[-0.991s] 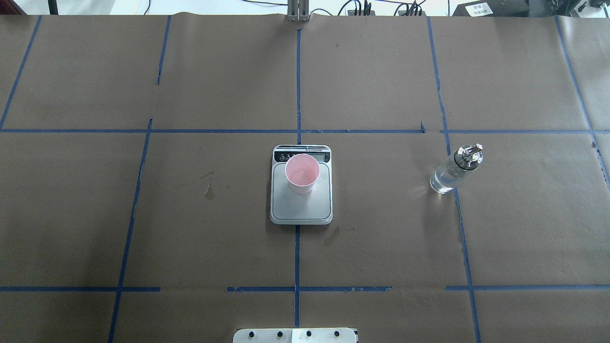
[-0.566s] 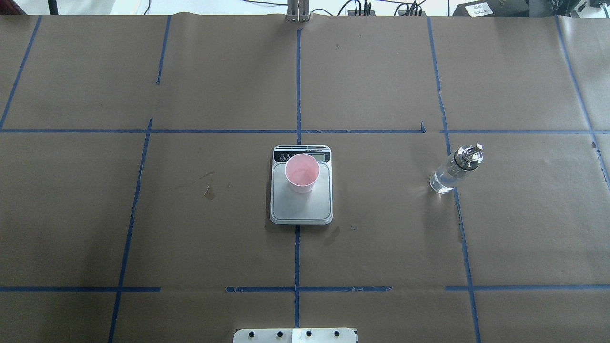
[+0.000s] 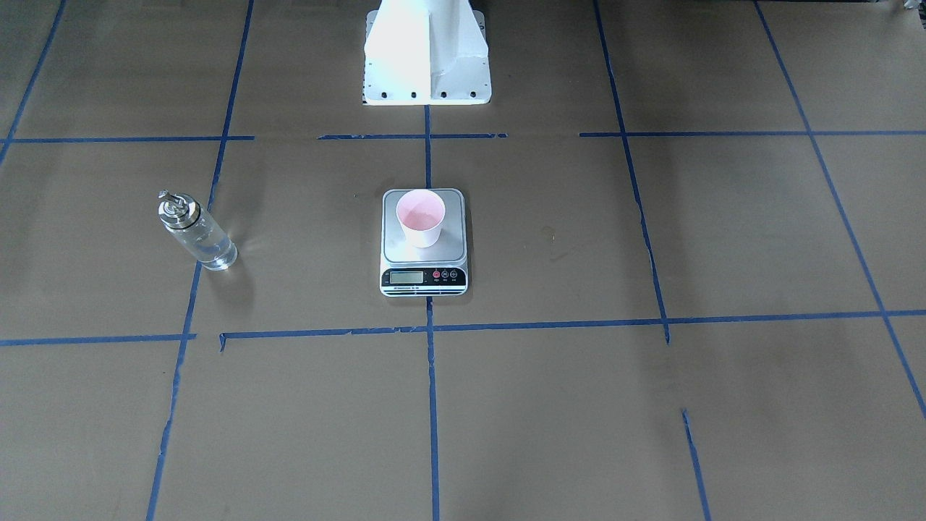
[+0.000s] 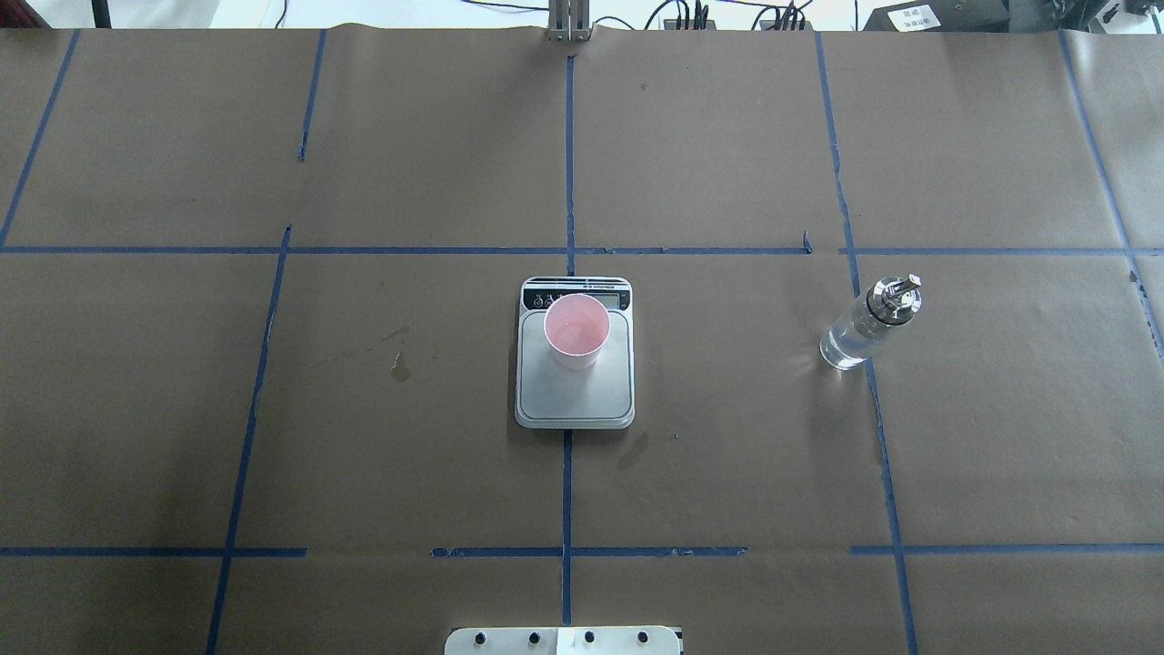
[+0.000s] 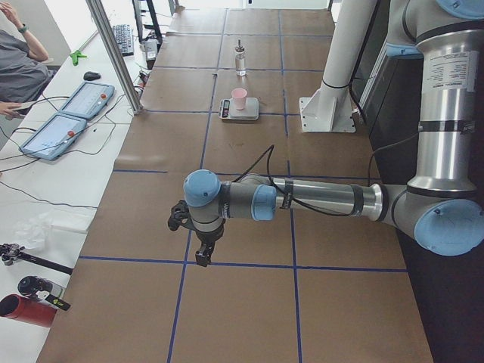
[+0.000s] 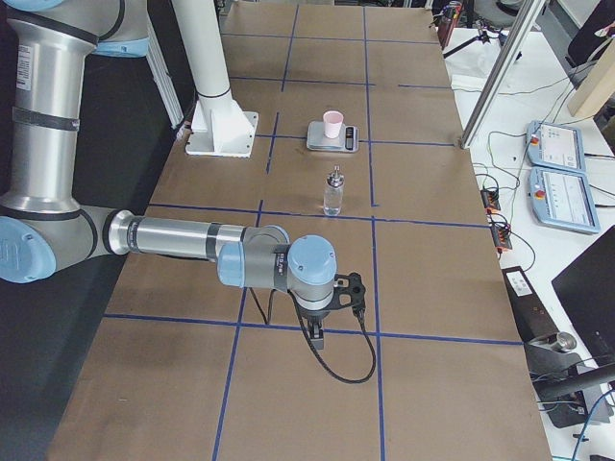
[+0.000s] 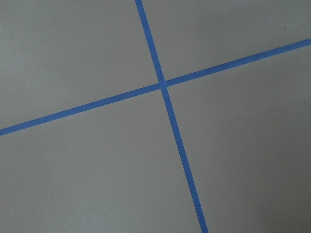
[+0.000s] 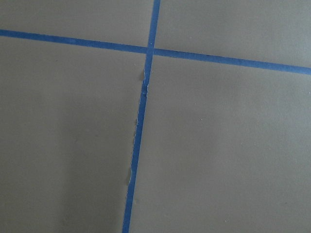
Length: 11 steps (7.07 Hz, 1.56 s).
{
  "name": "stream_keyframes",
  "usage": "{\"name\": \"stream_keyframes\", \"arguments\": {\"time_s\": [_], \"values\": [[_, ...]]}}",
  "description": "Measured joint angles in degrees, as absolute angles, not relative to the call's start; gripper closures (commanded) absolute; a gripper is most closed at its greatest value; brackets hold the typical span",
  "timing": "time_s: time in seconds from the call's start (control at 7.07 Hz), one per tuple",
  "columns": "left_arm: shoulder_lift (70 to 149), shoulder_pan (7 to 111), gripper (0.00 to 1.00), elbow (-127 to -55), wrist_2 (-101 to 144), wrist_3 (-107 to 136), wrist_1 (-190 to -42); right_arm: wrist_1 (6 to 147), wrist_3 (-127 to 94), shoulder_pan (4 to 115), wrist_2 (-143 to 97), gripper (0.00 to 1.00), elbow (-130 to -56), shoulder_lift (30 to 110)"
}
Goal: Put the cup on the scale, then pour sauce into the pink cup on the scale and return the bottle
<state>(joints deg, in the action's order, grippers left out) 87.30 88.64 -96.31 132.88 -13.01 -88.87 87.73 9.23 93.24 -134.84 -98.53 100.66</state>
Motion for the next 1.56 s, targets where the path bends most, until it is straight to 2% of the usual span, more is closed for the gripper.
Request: {"name": "stream_keyframes", "arguments": {"time_s": [1.56], "values": [[86.00, 89.76, 0.00, -97.23, 133.42, -12.94, -87.95, 87.68, 10.09, 91.96, -135.39, 0.00, -98.77, 100.90]]}}
